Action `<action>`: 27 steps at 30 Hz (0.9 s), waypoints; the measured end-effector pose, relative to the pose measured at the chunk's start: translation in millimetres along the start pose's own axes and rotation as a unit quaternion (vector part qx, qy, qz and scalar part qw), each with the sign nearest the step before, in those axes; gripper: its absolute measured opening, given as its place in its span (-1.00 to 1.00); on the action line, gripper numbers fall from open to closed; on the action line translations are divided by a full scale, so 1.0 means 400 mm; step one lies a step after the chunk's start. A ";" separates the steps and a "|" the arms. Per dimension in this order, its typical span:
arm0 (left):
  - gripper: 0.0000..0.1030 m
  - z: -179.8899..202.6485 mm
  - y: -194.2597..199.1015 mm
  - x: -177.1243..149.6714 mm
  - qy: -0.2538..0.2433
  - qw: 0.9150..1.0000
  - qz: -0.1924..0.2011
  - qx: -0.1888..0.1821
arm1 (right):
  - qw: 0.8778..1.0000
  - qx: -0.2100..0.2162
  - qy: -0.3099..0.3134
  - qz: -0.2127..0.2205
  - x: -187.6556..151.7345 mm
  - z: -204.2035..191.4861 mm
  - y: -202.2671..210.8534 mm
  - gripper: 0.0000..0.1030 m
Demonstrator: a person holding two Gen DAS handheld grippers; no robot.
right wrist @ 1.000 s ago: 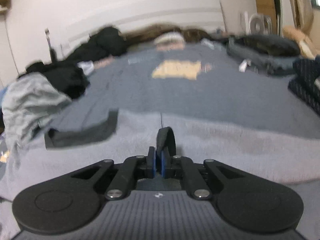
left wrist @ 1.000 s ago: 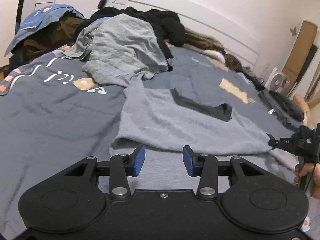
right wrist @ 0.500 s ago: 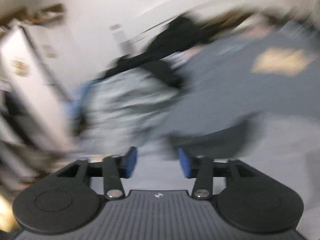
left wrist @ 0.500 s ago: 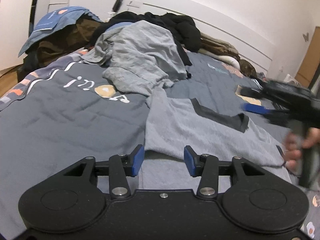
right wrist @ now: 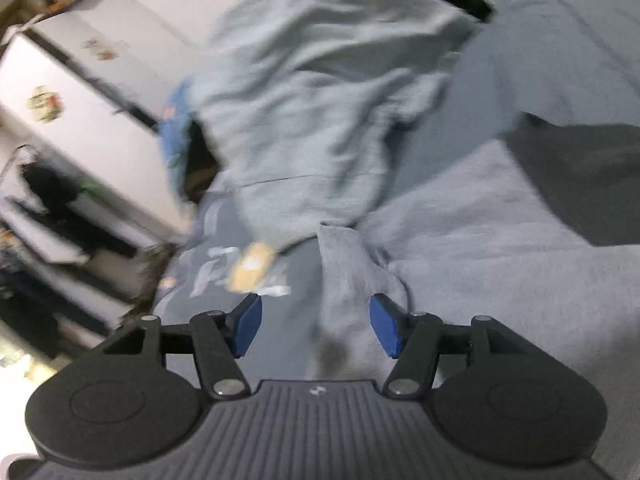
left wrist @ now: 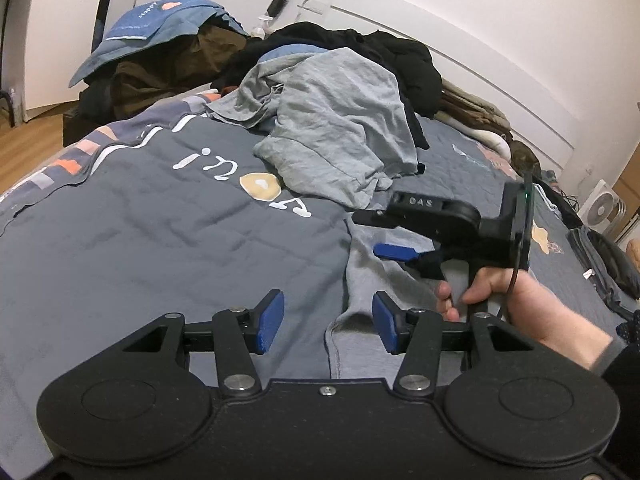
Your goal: Fold clothes
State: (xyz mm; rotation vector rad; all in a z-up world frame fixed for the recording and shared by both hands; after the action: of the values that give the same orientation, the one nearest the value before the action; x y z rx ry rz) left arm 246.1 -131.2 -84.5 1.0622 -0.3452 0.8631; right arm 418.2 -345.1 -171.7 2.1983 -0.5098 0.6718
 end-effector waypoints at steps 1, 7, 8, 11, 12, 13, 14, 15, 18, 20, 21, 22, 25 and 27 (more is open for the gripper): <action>-0.05 -0.002 -0.002 0.001 0.001 1.000 -0.001 0.002 | 1.000 0.001 -0.006 0.005 -0.006 0.012 0.003 0.15; -0.05 -0.011 0.002 0.004 0.008 1.000 -0.003 0.001 | 1.000 0.007 -0.004 0.014 -0.021 0.009 0.048 0.16; -0.05 -0.010 0.004 0.005 0.008 1.000 -0.002 0.001 | 1.000 0.006 -0.001 0.017 -0.017 0.001 0.056 0.16; -0.04 -0.010 0.008 0.005 0.009 1.000 0.000 0.000 | 0.997 -0.046 0.055 0.020 0.005 -0.043 0.072 0.16; -0.04 -0.011 0.008 0.005 0.010 1.000 0.000 0.000 | 0.994 -0.068 0.080 0.020 0.014 -0.059 0.069 0.16; -0.04 -0.010 0.009 0.005 0.009 1.000 0.000 0.000 | 0.991 -0.086 0.101 0.020 0.025 -0.074 0.061 0.16; -0.04 -0.009 0.009 0.006 0.008 1.000 0.001 0.001 | 0.987 -0.103 0.121 0.018 0.034 -0.088 0.051 0.16; -0.04 -0.010 0.008 0.007 0.008 1.000 0.001 0.001 | 0.983 -0.116 0.139 0.009 0.037 -0.098 0.031 0.16; -0.04 -0.015 0.003 0.011 0.013 1.000 -0.001 0.003 | 0.969 -0.156 0.192 -0.016 0.047 -0.130 -0.028 0.17; -0.04 -0.018 0.002 0.012 0.012 1.000 -0.002 0.005 | 0.956 -0.182 0.227 -0.034 0.052 -0.149 -0.067 0.17; -0.04 -0.021 0.002 0.013 0.011 1.000 -0.002 0.005 | 0.948 -0.198 0.245 -0.046 0.049 -0.151 -0.083 0.17; -0.04 -0.024 0.001 0.014 0.012 1.000 -0.003 0.006 | 0.939 -0.215 0.262 -0.057 0.046 -0.148 -0.095 0.17; -0.04 -0.034 -0.002 0.020 0.019 1.000 -0.005 0.006 | 0.926 -0.240 0.283 -0.067 0.043 -0.120 -0.081 0.17; -0.04 -0.038 -0.002 0.023 0.023 1.000 -0.006 0.004 | 0.928 -0.237 0.280 -0.060 0.042 -0.097 -0.051 0.17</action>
State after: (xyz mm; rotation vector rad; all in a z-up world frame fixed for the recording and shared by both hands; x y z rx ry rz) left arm 250.1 -114.0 -86.4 1.0504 -0.2970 0.8770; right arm 431.0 -304.8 -150.9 1.4818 -0.2036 0.9515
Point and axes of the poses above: each gripper's, at about its wrist camera, not at the fingertips, and y roughly against the way its jaws point, z to its right, x to its top, the point moved 3 cm from there along -y, roughly the way its jaws point, and after that the axes turned 12 degrees about y, right-handed, at the moved point
